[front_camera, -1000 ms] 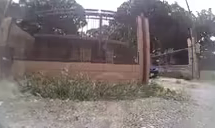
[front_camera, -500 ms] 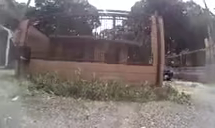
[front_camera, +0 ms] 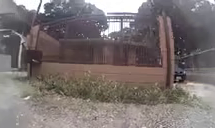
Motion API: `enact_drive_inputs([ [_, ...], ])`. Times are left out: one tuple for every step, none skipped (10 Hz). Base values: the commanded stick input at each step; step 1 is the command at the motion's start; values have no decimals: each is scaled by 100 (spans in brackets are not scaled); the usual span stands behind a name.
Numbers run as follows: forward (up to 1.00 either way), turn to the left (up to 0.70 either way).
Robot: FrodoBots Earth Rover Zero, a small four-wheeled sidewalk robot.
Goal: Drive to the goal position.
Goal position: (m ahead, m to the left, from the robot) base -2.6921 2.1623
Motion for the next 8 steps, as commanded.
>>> enact_drive_inputs([
  [0, 50],
  [0, 50],
  [0, 50],
  [0, 50],
  [0, 50],
  [0, 50],
  [0, 50],
  [0, 50],
])
